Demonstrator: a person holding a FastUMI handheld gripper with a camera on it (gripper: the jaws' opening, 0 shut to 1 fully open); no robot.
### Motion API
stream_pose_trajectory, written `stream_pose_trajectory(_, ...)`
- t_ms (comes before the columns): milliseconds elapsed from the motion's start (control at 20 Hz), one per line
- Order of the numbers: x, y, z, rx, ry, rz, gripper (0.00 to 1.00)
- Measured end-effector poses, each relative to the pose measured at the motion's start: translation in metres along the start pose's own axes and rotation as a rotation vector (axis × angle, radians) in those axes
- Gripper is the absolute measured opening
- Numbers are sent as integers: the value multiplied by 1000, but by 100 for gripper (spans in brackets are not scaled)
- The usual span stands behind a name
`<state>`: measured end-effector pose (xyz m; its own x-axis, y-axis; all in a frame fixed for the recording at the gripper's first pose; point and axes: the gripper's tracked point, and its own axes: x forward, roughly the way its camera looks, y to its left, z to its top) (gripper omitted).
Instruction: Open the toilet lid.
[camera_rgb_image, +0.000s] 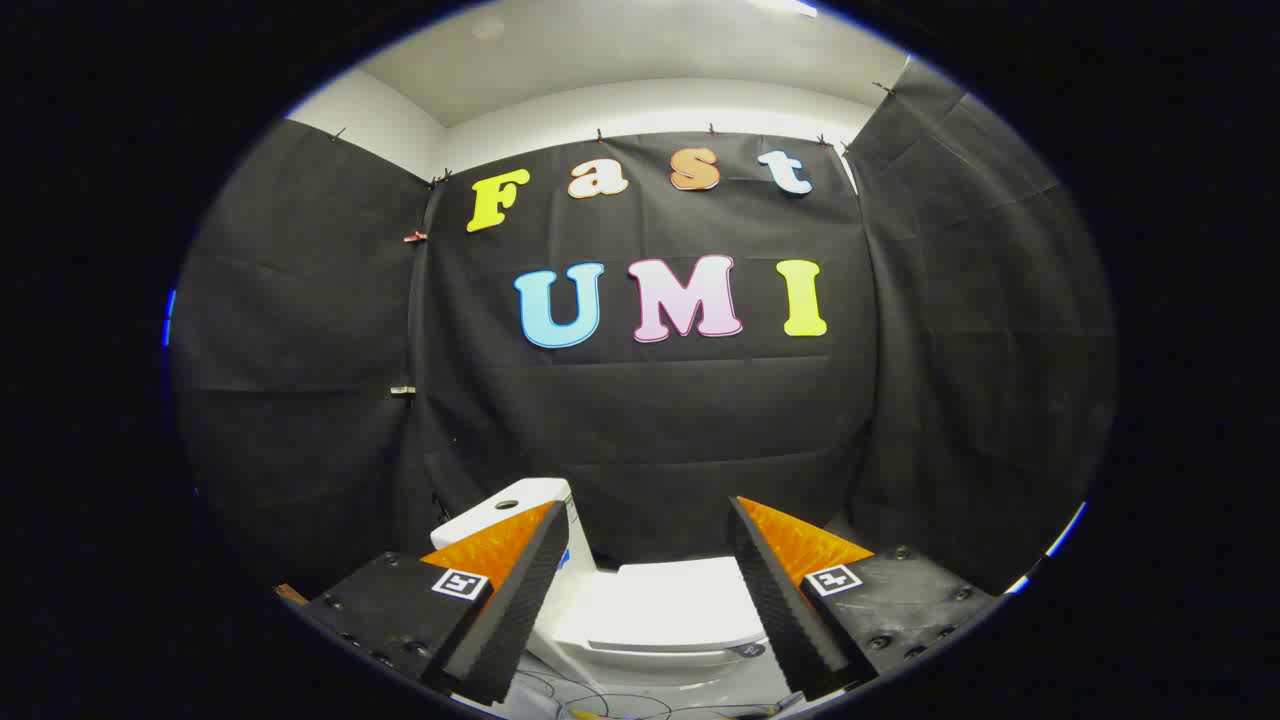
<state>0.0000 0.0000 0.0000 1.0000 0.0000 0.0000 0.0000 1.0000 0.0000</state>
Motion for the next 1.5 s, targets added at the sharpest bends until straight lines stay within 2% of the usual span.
stream_pose_trajectory(1050,-6,-25,-11,-13,47,-48,99)
stream_pose_trajectory(1500,9,-63,-40,54,105,-101,99)
